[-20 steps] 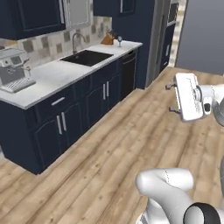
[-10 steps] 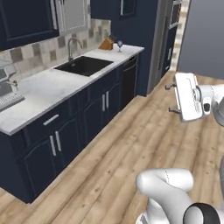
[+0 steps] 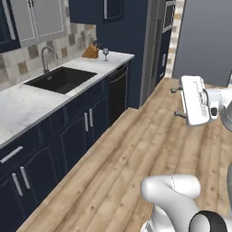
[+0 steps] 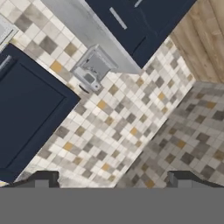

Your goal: Retrieve the wine glasses from the counter and place one next to each plate.

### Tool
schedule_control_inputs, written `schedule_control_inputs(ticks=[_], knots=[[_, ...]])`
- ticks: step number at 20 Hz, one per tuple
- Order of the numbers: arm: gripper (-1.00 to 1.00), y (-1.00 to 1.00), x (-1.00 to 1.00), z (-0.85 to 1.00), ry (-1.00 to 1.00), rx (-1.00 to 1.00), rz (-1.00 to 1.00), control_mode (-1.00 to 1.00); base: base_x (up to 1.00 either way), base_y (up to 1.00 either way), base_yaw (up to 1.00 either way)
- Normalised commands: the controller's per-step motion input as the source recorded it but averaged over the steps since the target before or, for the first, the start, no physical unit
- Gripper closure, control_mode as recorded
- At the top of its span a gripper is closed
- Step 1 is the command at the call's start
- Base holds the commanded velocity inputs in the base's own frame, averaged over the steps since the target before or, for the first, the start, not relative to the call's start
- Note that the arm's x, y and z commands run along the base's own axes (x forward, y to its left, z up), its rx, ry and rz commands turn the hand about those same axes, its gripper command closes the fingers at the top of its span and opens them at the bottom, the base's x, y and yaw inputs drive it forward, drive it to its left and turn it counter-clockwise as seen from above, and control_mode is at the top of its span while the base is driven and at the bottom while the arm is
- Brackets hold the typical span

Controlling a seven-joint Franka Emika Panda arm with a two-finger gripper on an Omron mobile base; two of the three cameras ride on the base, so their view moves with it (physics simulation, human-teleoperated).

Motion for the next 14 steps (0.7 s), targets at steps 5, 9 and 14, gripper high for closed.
schedule_control_inputs(ticks=[5, 9, 14], knots=[[-1.00, 0.00, 0.00, 0.00, 0.00, 0.00, 0.00, 1.00, 1.00, -0.17, -0.02], [-1.00, 0.00, 0.00, 0.00, 0.00, 0.00, 0.00, 1.00, 1.00, 0.00, 0.00], [-1.00, 0.00, 0.00, 0.00, 0.00, 0.00, 0.00, 1.00, 1.00, -0.05, 0.03]])
